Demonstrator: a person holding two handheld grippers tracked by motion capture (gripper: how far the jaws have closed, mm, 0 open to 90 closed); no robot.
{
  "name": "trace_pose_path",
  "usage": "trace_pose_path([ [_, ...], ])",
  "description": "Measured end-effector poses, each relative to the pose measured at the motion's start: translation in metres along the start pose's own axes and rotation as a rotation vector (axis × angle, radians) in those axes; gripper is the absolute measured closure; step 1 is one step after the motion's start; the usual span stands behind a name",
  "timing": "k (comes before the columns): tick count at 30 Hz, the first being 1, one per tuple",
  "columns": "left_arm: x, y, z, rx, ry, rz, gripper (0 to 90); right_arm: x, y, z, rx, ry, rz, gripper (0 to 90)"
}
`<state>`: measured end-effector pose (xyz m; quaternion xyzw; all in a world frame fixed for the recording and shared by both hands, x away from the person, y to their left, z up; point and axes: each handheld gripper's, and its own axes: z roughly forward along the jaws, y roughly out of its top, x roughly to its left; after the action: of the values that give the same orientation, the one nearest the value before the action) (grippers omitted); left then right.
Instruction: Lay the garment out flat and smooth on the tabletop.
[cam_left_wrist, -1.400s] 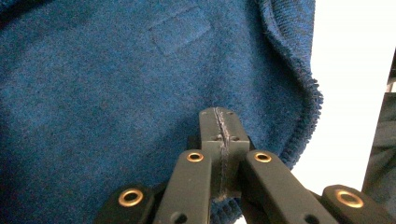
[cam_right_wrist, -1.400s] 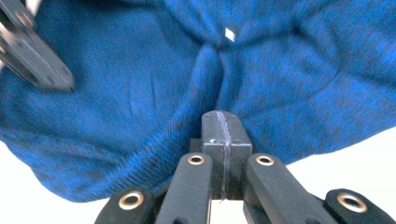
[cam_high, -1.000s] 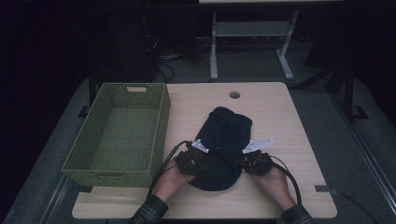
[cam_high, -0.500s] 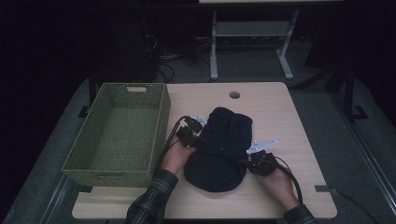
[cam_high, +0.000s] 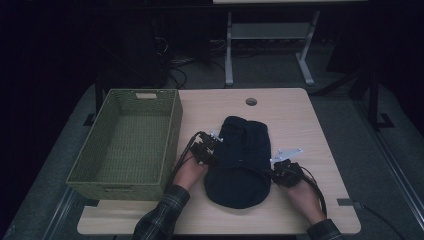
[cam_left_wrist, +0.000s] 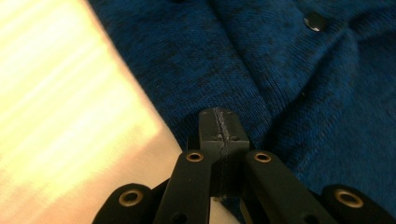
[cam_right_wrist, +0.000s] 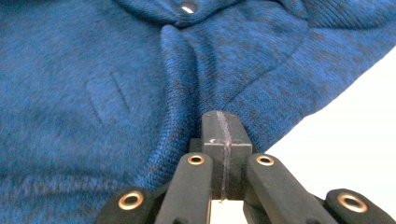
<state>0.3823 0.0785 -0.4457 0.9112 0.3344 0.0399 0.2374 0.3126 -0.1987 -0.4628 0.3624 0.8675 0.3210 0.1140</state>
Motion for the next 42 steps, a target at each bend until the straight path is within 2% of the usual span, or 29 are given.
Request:
trace_pose_path([
  [6, -0.01, -0.013, -0.004, -0.022, -0.033, 0.021, 90.0, 0.0, -0.004, -0.004, 0.009, 0.002, 0.009, 89.9],
  [9, -0.014, -0.019, -0.005, -0.037, -0.062, 0.028, 90.0, 0.003, -0.008, -0.007, 0.011, 0.001, 0.0, 89.9],
  [11, -0.017, -0.024, -0.005, -0.059, -0.089, 0.019, 90.0, 0.005, -0.011, -0.01, 0.007, 0.007, 0.005, 89.9],
  [13, -0.02, -0.027, -0.006, -0.057, -0.102, 0.027, 90.0, 0.006, -0.014, -0.012, 0.009, 0.013, 0.009, 89.9],
  [15, -0.023, -0.029, -0.007, -0.06, -0.107, 0.027, 90.0, 0.007, -0.017, -0.014, 0.005, 0.018, 0.012, 89.9],
  [16, -0.024, -0.03, -0.008, -0.049, -0.107, 0.046, 90.0, 0.007, -0.018, -0.015, 0.005, 0.023, 0.013, 89.9],
  [25, -0.039, -0.037, -0.011, -0.04, -0.115, 0.081, 90.0, 0.017, -0.03, -0.024, 0.002, 0.029, -0.015, 89.9],
  [32, -0.049, -0.041, -0.011, -0.049, -0.139, 0.085, 90.0, 0.024, -0.039, -0.032, 0.0, 0.032, -0.024, 89.8],
  [33, -0.05, -0.041, -0.011, -0.044, -0.139, 0.097, 90.0, 0.024, -0.04, -0.033, 0.0, 0.032, -0.025, 89.8],
  [34, -0.051, -0.041, -0.011, -0.051, -0.143, 0.086, 90.0, 0.024, -0.042, -0.034, -0.003, 0.034, -0.023, 89.8],
  [36, -0.052, -0.041, -0.011, -0.04, -0.14, 0.104, 90.0, 0.025, -0.043, -0.035, -0.001, 0.036, -0.022, 89.8],
  [42, -0.055, -0.04, -0.011, -0.034, -0.138, 0.11, 90.0, 0.025, -0.043, -0.036, 0.0, 0.034, -0.024, 88.7],
])
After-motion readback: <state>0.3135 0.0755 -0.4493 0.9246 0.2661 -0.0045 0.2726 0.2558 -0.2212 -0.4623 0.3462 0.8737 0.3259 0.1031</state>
